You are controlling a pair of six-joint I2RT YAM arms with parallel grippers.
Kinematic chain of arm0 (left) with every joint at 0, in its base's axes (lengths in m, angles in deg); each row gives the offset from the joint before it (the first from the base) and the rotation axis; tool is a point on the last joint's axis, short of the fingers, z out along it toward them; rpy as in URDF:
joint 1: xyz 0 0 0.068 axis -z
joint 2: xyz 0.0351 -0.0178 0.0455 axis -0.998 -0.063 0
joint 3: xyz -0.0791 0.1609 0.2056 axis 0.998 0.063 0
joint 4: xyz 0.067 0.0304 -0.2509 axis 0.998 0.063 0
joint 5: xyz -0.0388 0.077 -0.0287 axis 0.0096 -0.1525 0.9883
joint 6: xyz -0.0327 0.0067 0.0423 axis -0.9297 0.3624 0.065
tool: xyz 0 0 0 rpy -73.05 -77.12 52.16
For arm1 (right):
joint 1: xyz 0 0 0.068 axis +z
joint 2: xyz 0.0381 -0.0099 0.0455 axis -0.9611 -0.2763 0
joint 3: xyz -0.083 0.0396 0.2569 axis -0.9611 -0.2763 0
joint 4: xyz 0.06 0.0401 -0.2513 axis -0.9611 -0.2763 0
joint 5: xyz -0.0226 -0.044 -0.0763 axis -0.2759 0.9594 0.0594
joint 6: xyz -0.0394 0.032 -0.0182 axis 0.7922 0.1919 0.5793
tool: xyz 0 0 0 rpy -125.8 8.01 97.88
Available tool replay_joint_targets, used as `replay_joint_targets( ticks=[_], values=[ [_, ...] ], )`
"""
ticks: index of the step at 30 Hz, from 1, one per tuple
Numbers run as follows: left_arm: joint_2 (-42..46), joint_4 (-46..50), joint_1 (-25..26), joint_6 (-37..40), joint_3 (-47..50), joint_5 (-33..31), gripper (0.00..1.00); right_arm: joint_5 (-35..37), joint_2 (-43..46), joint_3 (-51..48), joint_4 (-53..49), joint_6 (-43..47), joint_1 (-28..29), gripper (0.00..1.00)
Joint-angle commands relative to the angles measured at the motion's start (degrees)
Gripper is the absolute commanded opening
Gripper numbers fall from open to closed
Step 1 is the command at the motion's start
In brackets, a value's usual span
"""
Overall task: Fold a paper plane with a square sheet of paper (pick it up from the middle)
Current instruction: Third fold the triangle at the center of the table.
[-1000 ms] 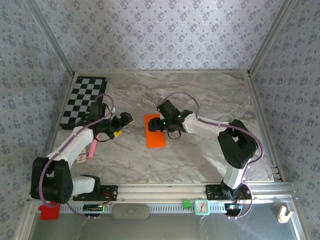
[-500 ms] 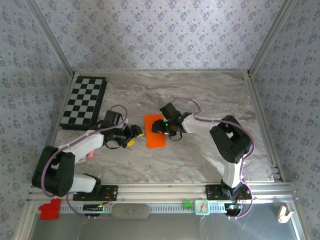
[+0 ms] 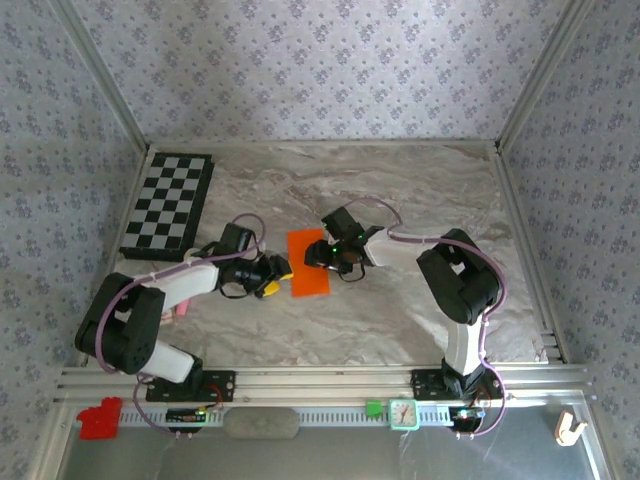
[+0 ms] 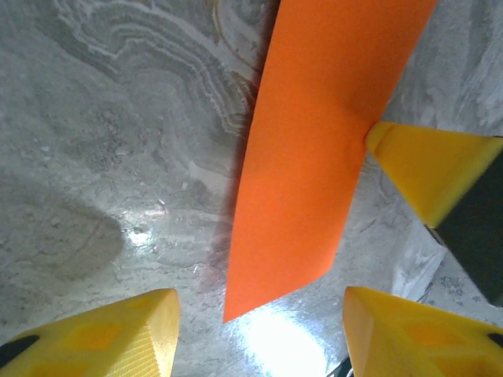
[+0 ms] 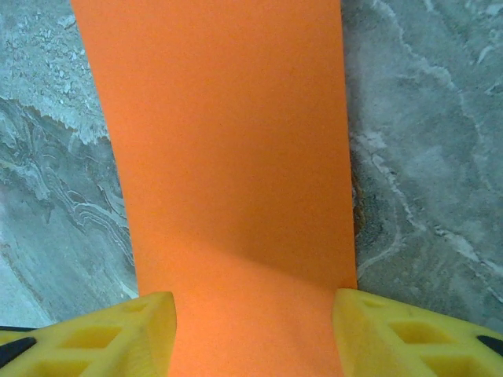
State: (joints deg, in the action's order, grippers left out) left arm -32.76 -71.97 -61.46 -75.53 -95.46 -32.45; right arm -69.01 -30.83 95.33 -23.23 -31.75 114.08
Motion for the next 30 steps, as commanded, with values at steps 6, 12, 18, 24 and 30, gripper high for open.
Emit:
replay_joint_targets(
  ticks=[6,12,18,24,30],
  values=[
    [-3.7,-1.1,1.9,-0.8,-2.3,2.0,0.44,-1.2,-2.2,-1.8,-0.6,-1.6,-0.8,0.52],
    [-5.2,-1.7,2.2,-0.9,-2.7,2.7,0.39,-1.5,-2.5,-1.8,-0.6,-1.6,-1.1,0.5],
    [-6.5,-0.1,2.2,0.8,-4.2,3.0,0.37,-1.6,-2.6,-1.9,-0.7,-1.6,-1.3,0.5],
    [-8.5,-0.7,2.3,0.9,-4.9,3.8,0.36,-1.7,-2.5,-2.0,-0.5,-1.7,-1.3,0.49],
    [-9.7,-1.9,2.3,0.5,-5.2,5.0,0.36,-1.9,-2.5,-2.0,-0.4,-1.6,-1.4,0.49]
  ],
)
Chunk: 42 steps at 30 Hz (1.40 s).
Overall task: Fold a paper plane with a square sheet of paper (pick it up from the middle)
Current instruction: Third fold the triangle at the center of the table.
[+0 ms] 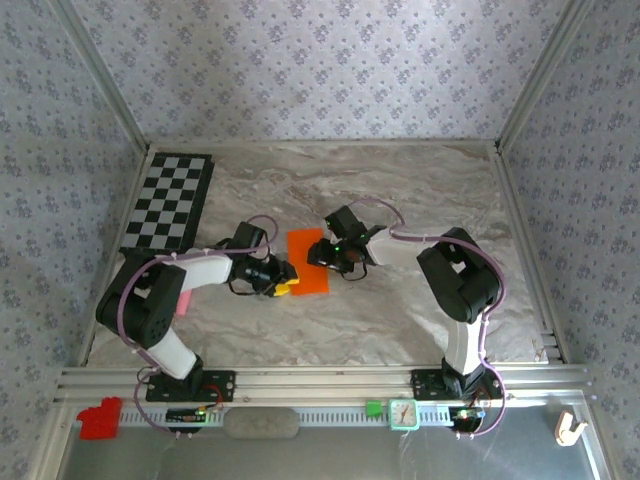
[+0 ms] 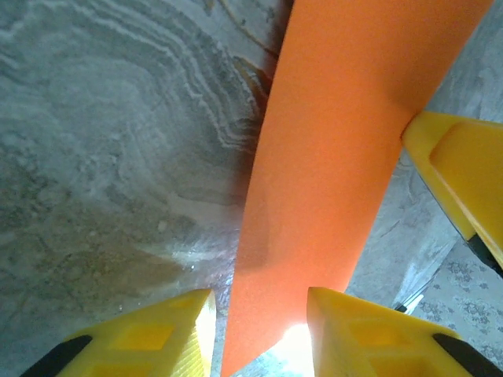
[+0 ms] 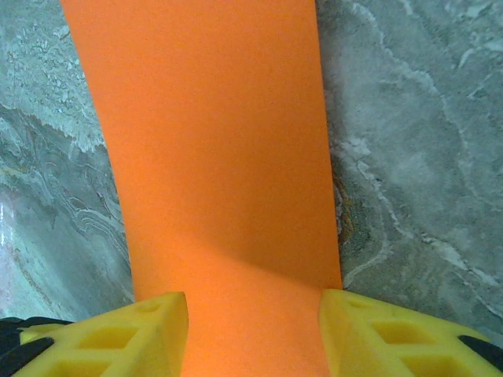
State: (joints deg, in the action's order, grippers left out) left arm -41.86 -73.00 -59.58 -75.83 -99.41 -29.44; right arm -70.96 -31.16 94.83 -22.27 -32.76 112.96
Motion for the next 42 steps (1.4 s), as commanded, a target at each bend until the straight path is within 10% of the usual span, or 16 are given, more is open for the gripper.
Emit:
replay_joint_targets(
  ticks=[1,27,42],
  values=[
    [-0.7,-1.8,0.4,0.6,-1.3,2.5,0.35,0.0,-2.1,-1.5,-1.4,-0.6,-0.3,0.49],
    [-5.9,-10.5,-4.1,-0.9,-4.4,6.9,0.27,-0.6,-1.5,-2.6,0.6,0.0,-0.6,0.49],
    [-6.0,-8.9,-4.7,-4.0,-4.9,5.0,0.04,3.0,9.5,-3.6,3.7,13.6,-0.3,0.66]
  ],
)
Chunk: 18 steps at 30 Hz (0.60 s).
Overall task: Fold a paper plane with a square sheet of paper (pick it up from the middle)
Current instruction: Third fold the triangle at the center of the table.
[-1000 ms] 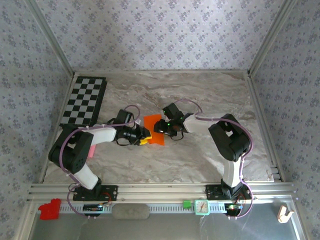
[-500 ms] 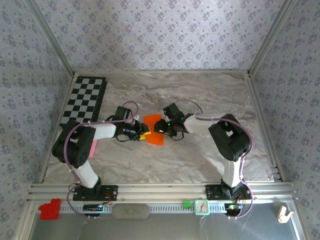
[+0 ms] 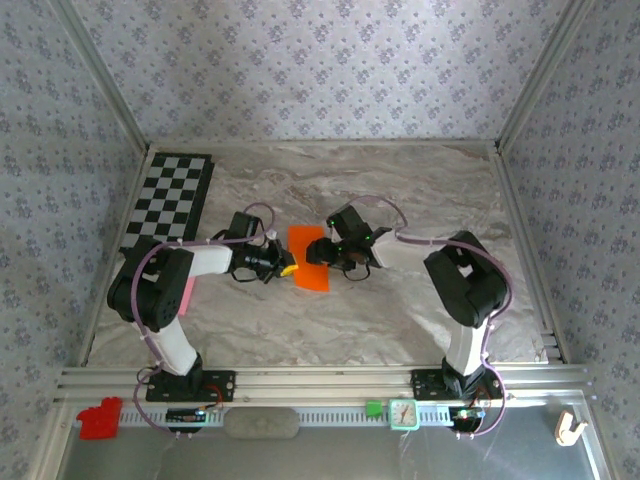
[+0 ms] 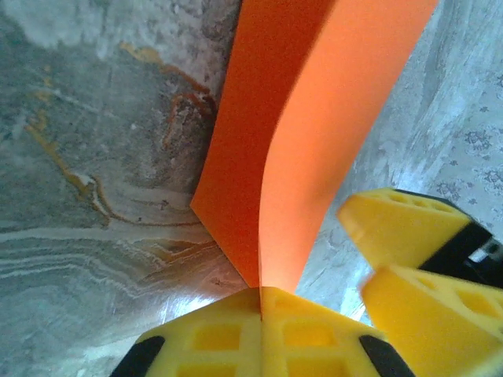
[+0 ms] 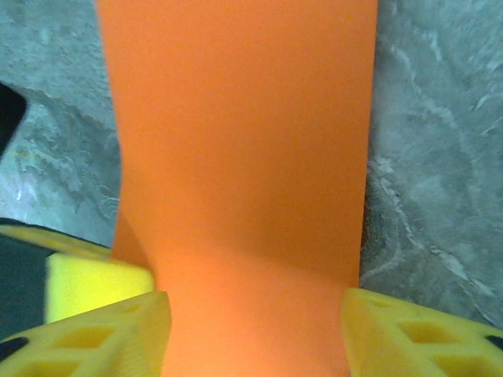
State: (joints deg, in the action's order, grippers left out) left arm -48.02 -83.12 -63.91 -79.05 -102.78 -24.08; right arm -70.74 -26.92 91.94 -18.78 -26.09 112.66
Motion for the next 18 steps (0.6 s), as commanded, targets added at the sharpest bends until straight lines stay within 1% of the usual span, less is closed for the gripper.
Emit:
replay_joint_targets(
  ticks=[1,2,4,8,10,12,14,18],
  values=[
    [0.3,1.6,-0.3,-1.2,-1.7,-0.5,0.03,4.4,7.0,-1.4,0.2,9.2,0.2,0.71],
    [0.6,1.9,-0.3,-1.8,-1.8,-0.7,0.01,6.8,8.9,-2.4,0.5,11.5,1.0,0.78],
    [1.0,2.2,-0.2,-3.0,-2.0,-0.8,0.0,10.6,12.9,-5.2,2.9,15.9,2.5,0.87],
    [1.9,3.9,0.0,-5.0,-2.8,-1.1,0.0,15.3,18.0,-9.6,5.3,22.8,5.0,0.98],
    [2.3,4.2,0.0,-6.2,-3.2,-1.1,0.0,16.9,18.7,-10.5,5.4,26.7,6.5,1.0],
    [2.5,5.7,0.0,-7.1,-3.8,-1.2,0.0,18.9,18.9,-11.7,6.3,31.2,8.4,1.0],
    [2.2,9.3,0.0,-7.0,-5.1,-1.5,0.0,22.8,18.6,-13.0,7.6,34.4,10.8,1.0],
    [2.0,12.0,0.1,-7.7,-6.4,-1.6,0.0,22.6,16.8,-13.3,9.1,38.4,12.8,1.0]
  ],
)
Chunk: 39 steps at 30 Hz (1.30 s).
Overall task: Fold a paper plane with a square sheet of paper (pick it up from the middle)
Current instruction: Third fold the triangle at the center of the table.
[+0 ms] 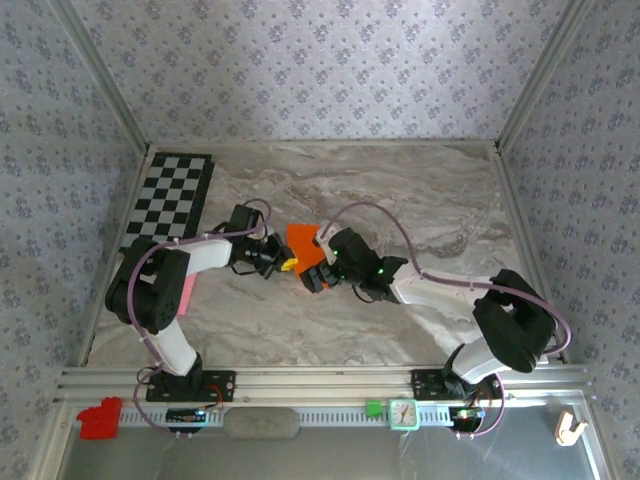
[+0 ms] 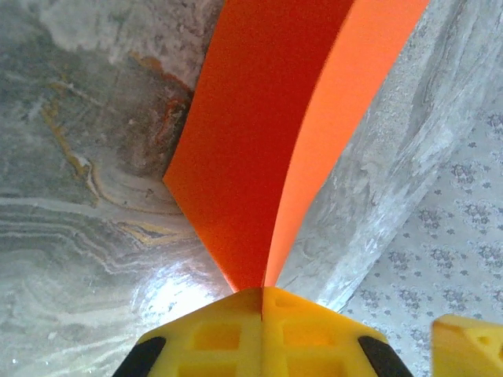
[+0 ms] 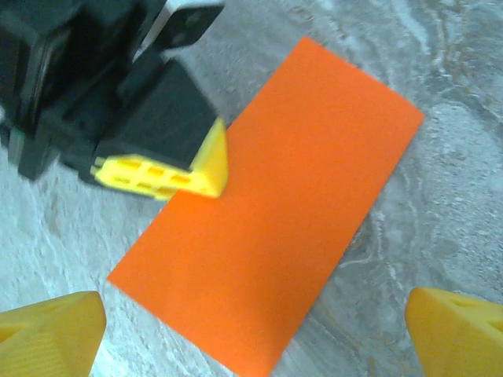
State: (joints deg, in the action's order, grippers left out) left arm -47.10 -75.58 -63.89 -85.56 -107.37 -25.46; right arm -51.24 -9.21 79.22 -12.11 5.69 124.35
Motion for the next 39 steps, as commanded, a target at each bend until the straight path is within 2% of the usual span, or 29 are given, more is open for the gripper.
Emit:
replay_joint_targets(
  ticks=[1,5,13,23,30,39],
  values=[
    [0.8,5.1,0.2,-1.1,-2.1,-0.2,0.0,3.4,-1.1,-1.7,4.8,8.3,2.0,1.0],
    [0.0,5.3,0.2,-1.8,-2.7,0.0,0.0,2.3,-2.0,-6.9,15.8,14.8,4.4,1.0],
    [-0.4,5.7,0.6,-1.9,-3.2,0.1,0.0,3.2,-8.8,-7.6,22.4,20.5,4.9,0.97],
    [-0.4,6.1,0.7,-1.5,-3.1,0.0,0.0,2.9,-7.2,-8.4,25.5,22.4,5.0,0.72],
    [-0.5,5.9,0.8,-1.3,-3.1,0.0,0.0,1.2,-6.4,-8.6,24.2,23.1,5.0,0.43],
    [-0.4,5.9,1.1,-1.3,-2.8,0.0,0.0,0.4,-7.3,-7.3,24.1,22.4,5.0,0.38]
  ],
)
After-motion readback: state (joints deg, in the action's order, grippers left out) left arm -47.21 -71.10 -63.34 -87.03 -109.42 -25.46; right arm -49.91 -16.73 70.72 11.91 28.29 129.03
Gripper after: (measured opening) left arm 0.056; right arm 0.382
